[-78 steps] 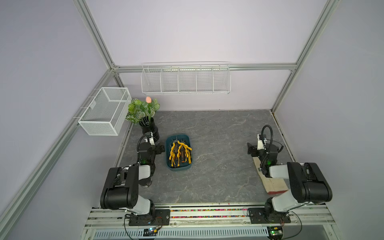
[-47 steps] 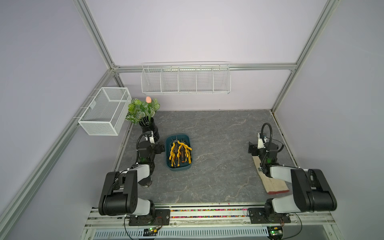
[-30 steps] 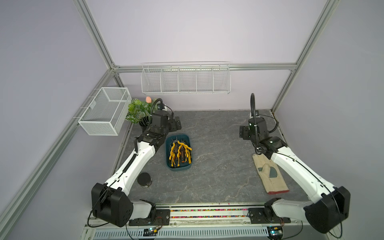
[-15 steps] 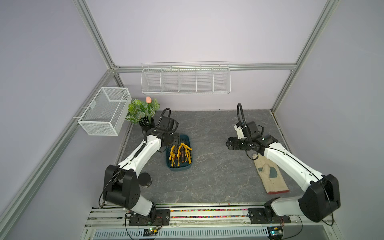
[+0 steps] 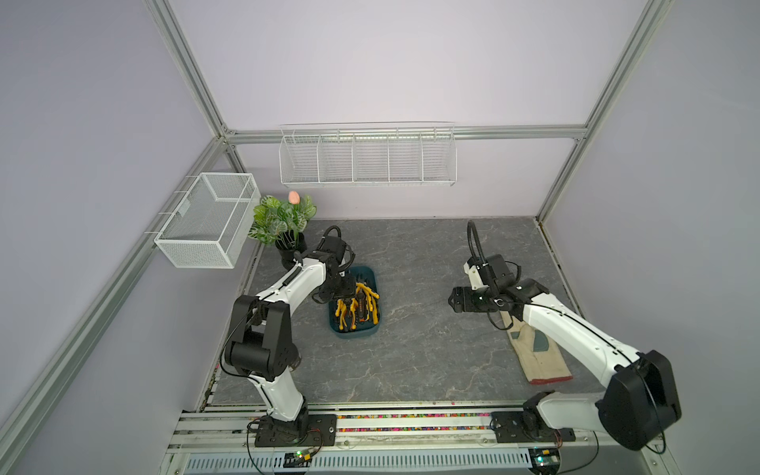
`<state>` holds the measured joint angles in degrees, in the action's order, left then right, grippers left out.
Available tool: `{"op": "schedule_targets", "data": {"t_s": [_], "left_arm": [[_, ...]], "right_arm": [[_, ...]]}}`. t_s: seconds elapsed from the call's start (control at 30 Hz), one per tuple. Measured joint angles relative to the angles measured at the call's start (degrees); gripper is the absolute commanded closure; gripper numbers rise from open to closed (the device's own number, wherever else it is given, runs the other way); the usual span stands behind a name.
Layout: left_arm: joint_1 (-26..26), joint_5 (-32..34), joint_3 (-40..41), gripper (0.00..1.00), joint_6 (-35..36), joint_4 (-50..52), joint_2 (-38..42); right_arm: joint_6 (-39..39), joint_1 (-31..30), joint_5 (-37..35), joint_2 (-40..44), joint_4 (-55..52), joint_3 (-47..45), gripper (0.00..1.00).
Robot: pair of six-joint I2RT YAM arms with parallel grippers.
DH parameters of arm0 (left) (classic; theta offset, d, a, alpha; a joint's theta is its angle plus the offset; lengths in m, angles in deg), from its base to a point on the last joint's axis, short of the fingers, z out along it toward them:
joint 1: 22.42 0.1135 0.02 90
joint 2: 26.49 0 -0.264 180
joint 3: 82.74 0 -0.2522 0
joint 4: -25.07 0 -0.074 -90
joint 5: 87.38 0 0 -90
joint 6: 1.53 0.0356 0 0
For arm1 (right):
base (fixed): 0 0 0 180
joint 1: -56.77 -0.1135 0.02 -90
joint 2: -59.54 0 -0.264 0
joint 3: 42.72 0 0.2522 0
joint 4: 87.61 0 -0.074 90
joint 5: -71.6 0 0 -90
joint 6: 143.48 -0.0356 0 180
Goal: Take the pliers out of the storage box
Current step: Pick up the pliers from the storage box.
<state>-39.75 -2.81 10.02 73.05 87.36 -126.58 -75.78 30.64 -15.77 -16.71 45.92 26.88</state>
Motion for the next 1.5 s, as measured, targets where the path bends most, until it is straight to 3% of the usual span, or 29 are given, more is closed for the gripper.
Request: {"op": "schedule_targets", "data": {"t_s": [0.33, 0.5, 0.83, 0.93, 1.0, 1.1, 1.5], "left_arm": [[-0.6, 1.2, -0.2, 0.46, -0.4, 0.9, 0.0], [-0.8, 0.0, -0.2, 0.66, -1.0, 0.8, 0.1], [-0.7, -1.0, 0.5, 0.67, -0.8, -0.1, -0.1], [-0.7, -1.2, 0.6, 0.83, -0.6, 0.0, -0.2], [-0.6, -1.1, 0.6, 0.86, -0.7, 0.0, 0.0], [-0.5, -1.2, 0.6, 1.00, -0.7, 0.0, 0.0], [-0.5, -0.7, 0.0, 1.00, -0.8, 1.0, 0.2]], "right_arm": [[0.0, 0.0, -0.2, 0.2, 0.6, -0.8, 0.17], [0.0, 0.0, -0.2, 0.3, 0.8, -0.8, 0.17], [-0.2, 0.0, -0.2, 0.3, 1.3, -1.2, 0.17], [-0.2, 0.0, -0.2, 0.4, 1.3, -1.2, 0.17], [-0.2, 0.0, -0.2, 0.5, 1.3, -1.3, 0.18], [-0.2, 0.0, -0.2, 0.7, 1.4, -1.4, 0.18], [-0.3, 0.0, -0.2, 0.7, 1.7, -2.2, 0.18]]}}
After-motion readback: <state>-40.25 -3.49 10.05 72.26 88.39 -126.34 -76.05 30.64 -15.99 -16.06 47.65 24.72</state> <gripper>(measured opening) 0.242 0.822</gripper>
